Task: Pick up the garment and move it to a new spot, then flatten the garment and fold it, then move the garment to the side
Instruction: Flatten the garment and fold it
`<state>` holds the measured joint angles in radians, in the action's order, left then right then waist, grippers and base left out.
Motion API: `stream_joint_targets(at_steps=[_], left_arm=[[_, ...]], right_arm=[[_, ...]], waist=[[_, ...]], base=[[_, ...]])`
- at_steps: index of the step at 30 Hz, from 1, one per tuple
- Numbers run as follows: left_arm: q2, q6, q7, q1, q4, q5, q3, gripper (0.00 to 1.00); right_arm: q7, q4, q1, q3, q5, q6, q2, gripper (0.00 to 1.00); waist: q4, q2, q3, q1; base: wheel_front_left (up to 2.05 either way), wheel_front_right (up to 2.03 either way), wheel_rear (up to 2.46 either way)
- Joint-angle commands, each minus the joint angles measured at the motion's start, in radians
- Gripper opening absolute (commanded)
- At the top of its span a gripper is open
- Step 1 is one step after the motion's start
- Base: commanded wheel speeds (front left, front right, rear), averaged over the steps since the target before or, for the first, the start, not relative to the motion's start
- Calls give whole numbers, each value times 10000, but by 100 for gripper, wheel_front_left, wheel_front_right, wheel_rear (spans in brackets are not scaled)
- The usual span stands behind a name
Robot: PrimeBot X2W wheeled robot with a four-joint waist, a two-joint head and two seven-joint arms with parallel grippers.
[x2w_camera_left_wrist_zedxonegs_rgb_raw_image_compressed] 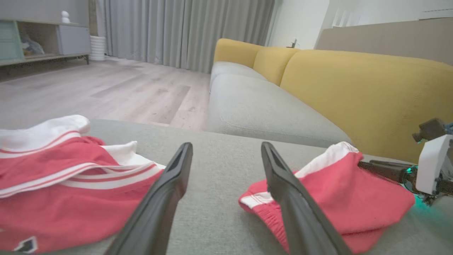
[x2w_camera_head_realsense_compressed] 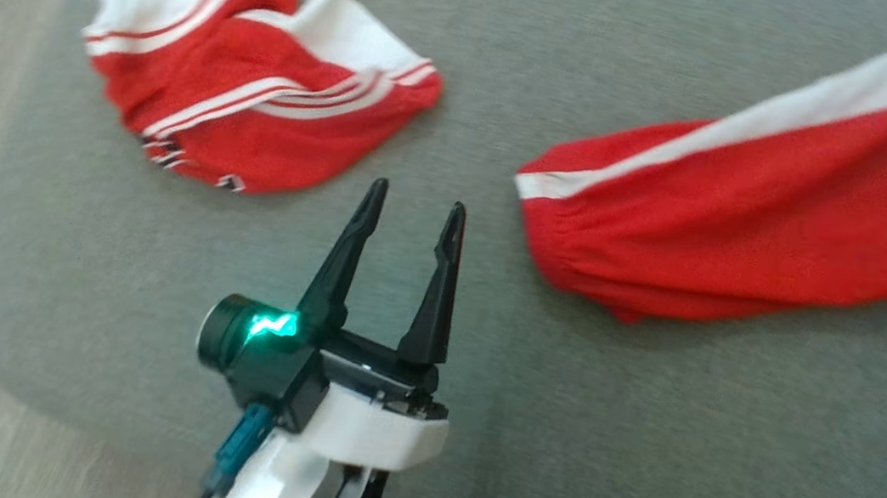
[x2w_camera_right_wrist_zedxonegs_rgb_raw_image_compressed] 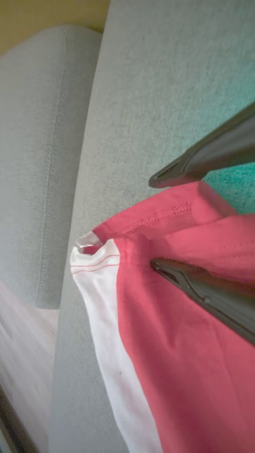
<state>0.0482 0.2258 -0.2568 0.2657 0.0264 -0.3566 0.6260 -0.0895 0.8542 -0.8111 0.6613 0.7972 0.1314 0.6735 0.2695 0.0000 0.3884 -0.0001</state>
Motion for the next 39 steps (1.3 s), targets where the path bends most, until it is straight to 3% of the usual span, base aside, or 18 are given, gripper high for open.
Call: stream_joint_targets(at_steps=[1,8,9,10,12,21,30,39], left_arm=[[20,92,-49,-19,-559,215,-389,100],[20,154,-49,-340,-1024,810,-484,100],[20,159,-49,-318,-1027,913,-530,100],[20,160,-49,-299,-1018,1007,-577,100],[20,171,-49,-273,-1014,1174,-688,100],[20,36,-49,-501,-813,1534,-1185,100],[20,-216,-49,-756,-729,1773,-1611,100],[20,-313,-49,-780,-619,1776,-1673,100]], right_arm=[[277,-42,278,118,322,-7,467,100],[2028,211,449,386,1614,-7,932,100],[2367,126,497,456,1848,-7,929,66],[2632,-26,541,538,2057,-7,941,0],[2820,-392,595,661,2367,-7,997,0],[1299,-802,1086,646,3047,-7,901,0],[-159,-135,2030,253,3420,-7,1129,0],[-1148,45,1840,82,3178,-7,760,0]], waist=[[477,0,-16,1],[900,0,-58,1],[875,0,-80,1],[831,0,-106,1],[689,0,-166,1],[-640,0,-780,1],[-2115,0,-1151,1],[-2612,0,-1364,1]], base=[[0,0,0],[0,0,0],[0,0,0],[0,0,0],[0,0,0],[0,0,0],[0,0,0],[0,0,0]])
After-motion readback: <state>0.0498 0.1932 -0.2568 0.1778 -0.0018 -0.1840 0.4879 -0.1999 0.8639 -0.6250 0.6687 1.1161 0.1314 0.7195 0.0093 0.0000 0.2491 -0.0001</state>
